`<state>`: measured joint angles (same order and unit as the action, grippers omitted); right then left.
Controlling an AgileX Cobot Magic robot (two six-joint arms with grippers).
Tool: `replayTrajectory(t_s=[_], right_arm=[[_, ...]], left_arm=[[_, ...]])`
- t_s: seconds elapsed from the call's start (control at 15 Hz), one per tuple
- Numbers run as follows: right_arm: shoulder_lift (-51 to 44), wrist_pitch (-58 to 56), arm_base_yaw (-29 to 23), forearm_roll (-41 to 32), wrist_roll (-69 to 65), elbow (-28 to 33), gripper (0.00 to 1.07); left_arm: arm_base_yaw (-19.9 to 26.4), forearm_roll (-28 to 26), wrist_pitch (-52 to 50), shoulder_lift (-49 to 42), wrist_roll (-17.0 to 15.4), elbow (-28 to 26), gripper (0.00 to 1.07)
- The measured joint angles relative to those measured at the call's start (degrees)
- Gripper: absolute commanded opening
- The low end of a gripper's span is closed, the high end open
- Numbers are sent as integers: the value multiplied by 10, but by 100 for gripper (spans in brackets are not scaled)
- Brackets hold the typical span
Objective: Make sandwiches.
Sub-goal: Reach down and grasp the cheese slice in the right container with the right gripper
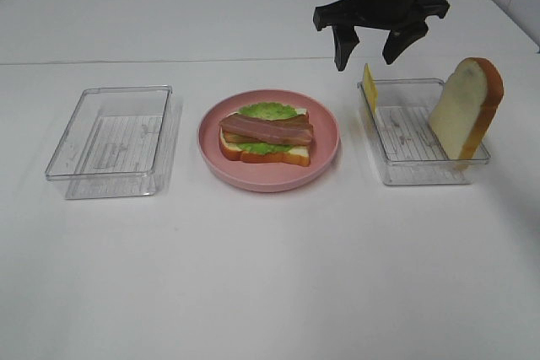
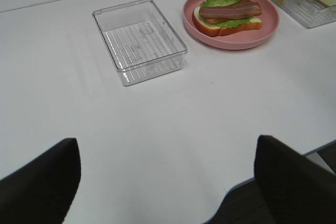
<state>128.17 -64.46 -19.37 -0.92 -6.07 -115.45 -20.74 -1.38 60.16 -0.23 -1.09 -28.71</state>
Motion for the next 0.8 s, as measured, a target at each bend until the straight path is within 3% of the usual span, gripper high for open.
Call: replayTrajectory(t_s=[0.27,0.67,0.8], right_arm=[[26,16,17,-1,0,0,67],[46,37,22,-1,0,0,58],[56,37,23,-1,1,-2,47]], left_arm=[[0,0,0,0,0,0,85],[0,1,0,0,0,0,85],[0,0,0,0,0,0,85]])
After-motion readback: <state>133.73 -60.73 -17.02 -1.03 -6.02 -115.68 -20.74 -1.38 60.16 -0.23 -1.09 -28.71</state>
